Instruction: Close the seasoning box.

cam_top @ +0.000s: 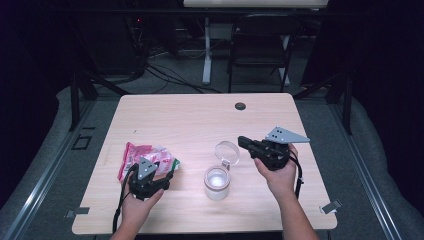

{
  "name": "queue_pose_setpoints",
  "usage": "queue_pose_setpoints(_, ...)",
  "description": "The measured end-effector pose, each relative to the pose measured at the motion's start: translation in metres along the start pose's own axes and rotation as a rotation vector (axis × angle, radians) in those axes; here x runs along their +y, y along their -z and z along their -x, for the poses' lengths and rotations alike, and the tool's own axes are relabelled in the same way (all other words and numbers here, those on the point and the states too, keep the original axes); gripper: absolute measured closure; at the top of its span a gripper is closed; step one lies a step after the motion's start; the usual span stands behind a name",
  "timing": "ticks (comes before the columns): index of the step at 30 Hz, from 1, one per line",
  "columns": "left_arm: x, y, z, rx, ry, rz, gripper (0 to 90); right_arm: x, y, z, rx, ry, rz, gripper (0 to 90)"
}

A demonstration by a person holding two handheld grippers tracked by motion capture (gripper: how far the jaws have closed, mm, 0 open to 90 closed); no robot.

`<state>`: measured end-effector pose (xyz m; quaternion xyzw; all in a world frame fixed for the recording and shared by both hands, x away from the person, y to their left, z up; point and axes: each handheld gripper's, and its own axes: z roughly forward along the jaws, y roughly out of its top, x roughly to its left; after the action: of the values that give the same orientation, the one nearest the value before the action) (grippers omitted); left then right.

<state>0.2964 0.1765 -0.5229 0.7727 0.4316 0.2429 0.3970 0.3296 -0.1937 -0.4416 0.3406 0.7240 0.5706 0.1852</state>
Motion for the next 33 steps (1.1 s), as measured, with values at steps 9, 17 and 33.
queue_pose_setpoints(9,0.001,0.000,0.005,-0.022,-0.012,0.003,41.5,-0.012,-0.006,0.014,-0.041,-0.032,-0.056,90.0)
queue_pose_setpoints(17,0.002,0.001,0.009,-0.030,-0.021,0.006,41.8,-0.020,-0.014,0.017,-0.040,-0.046,-0.090,90.0)
queue_pose_setpoints(33,0.002,0.000,0.011,-0.036,-0.032,0.002,41.8,-0.026,-0.022,0.014,-0.027,-0.038,-0.120,90.0)
